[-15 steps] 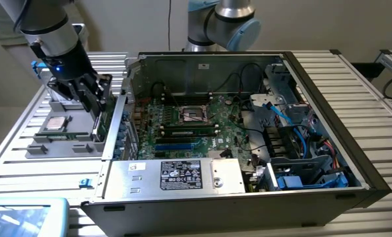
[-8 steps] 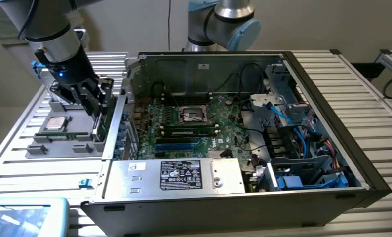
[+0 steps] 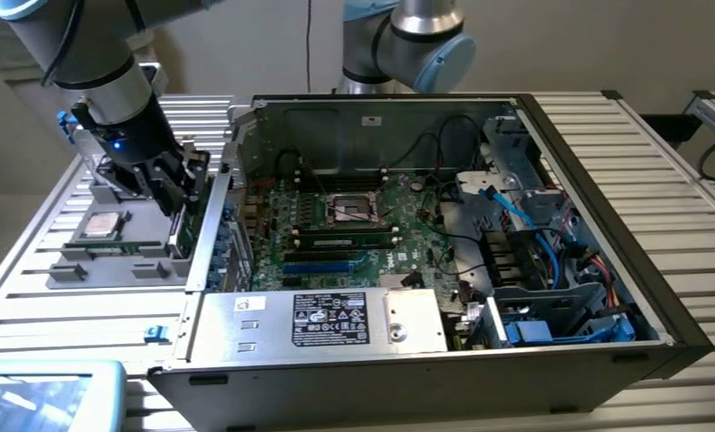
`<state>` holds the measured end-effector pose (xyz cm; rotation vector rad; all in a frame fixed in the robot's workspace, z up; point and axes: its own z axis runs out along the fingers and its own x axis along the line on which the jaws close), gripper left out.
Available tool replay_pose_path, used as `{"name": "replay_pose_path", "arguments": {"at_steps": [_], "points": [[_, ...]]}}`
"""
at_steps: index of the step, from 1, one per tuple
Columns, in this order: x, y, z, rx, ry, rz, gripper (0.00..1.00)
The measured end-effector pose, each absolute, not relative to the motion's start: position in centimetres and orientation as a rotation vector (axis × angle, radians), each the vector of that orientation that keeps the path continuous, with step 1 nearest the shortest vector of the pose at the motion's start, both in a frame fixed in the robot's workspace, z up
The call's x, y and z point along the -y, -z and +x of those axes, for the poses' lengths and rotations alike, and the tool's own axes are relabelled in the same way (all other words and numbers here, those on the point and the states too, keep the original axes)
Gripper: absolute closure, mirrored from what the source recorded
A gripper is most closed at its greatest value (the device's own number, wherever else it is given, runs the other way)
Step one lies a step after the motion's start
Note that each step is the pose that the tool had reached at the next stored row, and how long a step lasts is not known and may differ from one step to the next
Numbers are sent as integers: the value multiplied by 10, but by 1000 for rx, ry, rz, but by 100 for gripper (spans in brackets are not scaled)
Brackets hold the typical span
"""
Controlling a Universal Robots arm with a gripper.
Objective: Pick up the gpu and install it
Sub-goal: 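Pick up the gpu and move the gpu toward the slot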
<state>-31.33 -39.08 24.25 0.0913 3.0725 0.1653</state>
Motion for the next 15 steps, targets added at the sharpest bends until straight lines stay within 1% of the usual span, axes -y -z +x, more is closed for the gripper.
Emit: {"name": "replay_pose_path", "arguments": {"at_steps": [15], "points": [[388,-230,-309,-3073,-166,87,56]]}}
